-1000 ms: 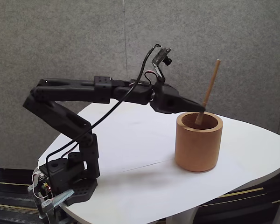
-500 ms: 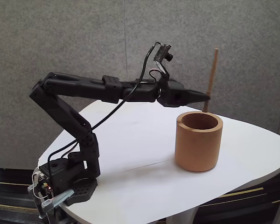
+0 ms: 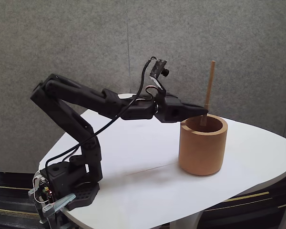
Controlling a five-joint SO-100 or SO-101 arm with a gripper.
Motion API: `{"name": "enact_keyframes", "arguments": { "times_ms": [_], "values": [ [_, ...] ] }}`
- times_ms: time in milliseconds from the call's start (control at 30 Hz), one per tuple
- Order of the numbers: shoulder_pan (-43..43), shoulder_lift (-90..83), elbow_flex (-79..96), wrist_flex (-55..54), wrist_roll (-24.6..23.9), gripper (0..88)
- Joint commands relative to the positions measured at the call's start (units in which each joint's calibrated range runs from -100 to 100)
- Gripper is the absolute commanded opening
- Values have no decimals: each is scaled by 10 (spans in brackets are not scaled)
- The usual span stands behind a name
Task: Grab the pen and put it in the pen holder.
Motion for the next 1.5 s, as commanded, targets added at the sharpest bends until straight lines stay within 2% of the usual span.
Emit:
{"name": "enact_keyframes", "arguments": {
  "times_ms": [0, 1000, 1233, 1467],
  "values": [
    [-2, 0, 0, -13, 3, 6],
    [-3, 0, 42, -5, 3, 10],
    [-3, 0, 42, -5, 3, 146],
    [-3, 0, 37, -6, 3, 150]
  ]
}}
